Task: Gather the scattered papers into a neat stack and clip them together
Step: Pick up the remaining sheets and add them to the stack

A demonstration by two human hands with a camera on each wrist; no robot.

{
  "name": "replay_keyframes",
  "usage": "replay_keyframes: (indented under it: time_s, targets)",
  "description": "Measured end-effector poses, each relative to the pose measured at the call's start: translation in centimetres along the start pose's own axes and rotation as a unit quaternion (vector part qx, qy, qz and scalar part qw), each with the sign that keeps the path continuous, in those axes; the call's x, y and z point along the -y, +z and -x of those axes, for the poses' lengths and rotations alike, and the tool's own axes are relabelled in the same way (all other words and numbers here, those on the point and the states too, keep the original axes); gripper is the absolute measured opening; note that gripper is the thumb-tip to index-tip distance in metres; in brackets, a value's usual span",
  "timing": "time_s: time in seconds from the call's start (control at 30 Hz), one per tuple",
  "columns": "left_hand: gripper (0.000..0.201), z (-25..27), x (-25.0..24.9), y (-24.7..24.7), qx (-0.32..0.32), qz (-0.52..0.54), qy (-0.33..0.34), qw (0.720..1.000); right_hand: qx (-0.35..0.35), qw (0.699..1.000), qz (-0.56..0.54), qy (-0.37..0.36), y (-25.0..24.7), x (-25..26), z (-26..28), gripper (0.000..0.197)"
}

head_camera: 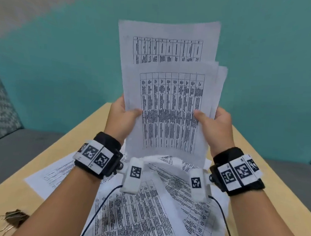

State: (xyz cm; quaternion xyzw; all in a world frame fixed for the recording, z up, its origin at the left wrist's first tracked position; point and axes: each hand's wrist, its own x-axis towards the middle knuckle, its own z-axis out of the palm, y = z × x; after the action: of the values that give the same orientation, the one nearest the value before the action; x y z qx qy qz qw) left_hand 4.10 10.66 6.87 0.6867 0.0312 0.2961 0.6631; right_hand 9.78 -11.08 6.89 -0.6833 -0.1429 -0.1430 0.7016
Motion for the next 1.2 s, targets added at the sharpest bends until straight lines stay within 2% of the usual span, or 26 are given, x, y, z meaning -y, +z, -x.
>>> replay_keyframes:
  time_s: [0.1, 0.33, 0.47, 0.63, 0.83, 0.93, 1.0, 1.1, 1.2]
  targets:
    - [0.042, 0.2, 0.7, 0.6, 0.000, 0.004, -0.010, 1.000, 0.002, 1.000, -0.001, 0.003, 0.7, -0.5, 0.4, 0.021]
    - [0.032, 0.2, 1.5, 0.9, -0.003, 0.002, -0.040, 0.999, -0.009, 1.000, -0.018, 0.010, 1.2, -1.1, 0.6, 0.026]
    - [0.045, 0.0, 1.1, 0.8, -0.024, 0.009, -0.037, 0.999, -0.043, 0.999, -0.034, -0.001, 0.9, -0.6, 0.4, 0.032]
    - [0.041, 0.1, 0.9, 1.0, -0.010, -0.001, -0.045, 0.999, 0.006, 0.999, -0.014, 0.038, 0.8, -1.1, 0.4, 0.043]
    - [0.048, -0.1, 0.7, 1.0, -0.018, 0.015, -0.031, 0.999, -0.011, 0.999, -0.030, 0.021, 0.8, -0.4, 0.3, 0.030]
    - [0.039, -0.2, 1.4, 0.9, -0.010, 0.003, -0.042, 0.999, 0.006, 0.999, -0.015, 0.043, 0.8, -1.0, 0.4, 0.026]
    - [0.041, 0.0, 1.5, 1.0, -0.008, -0.003, -0.035, 0.999, 0.002, 0.999, -0.019, 0.042, 0.8, -1.1, 0.4, 0.021]
    - [0.053, -0.4, 1.3, 0.6, -0.044, -0.006, -0.024, 0.999, 0.013, 0.999, -0.013, 0.043, 0.4, -0.9, 0.1, 0.020]
    - [0.045, -1.5, 0.7, -0.7, -0.121, 0.044, -0.023, 0.991, 0.068, 0.994, 0.022, 0.081, -0.4, -1.1, -0.3, 0.030]
